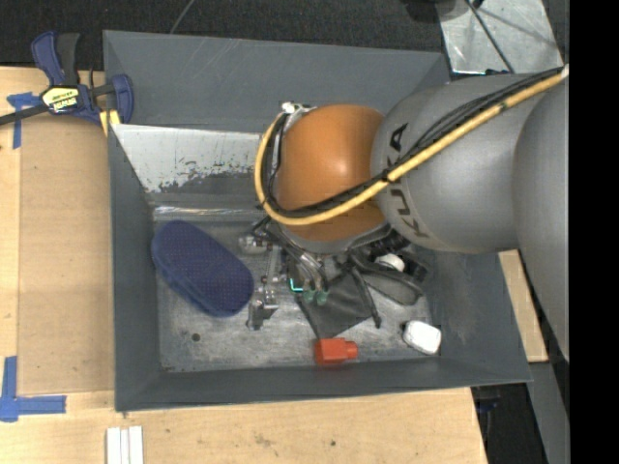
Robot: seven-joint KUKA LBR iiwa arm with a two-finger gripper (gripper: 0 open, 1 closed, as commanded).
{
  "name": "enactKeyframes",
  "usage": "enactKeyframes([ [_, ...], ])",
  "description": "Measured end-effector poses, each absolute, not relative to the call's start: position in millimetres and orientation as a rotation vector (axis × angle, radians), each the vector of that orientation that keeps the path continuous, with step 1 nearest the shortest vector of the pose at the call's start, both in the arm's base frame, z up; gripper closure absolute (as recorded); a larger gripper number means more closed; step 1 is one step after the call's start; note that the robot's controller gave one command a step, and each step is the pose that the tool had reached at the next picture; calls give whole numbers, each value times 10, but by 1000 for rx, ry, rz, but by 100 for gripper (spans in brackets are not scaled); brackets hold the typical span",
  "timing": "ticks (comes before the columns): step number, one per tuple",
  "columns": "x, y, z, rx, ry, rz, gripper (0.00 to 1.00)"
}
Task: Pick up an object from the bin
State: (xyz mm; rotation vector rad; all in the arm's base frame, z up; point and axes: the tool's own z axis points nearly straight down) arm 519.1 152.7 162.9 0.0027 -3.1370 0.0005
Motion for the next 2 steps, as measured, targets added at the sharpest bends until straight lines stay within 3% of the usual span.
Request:
enactKeyframes([
  [1,5618,2084,747,-215,-3146,3,0],
  [2,5582,1759,1011,-510,-3105,-2,0],
])
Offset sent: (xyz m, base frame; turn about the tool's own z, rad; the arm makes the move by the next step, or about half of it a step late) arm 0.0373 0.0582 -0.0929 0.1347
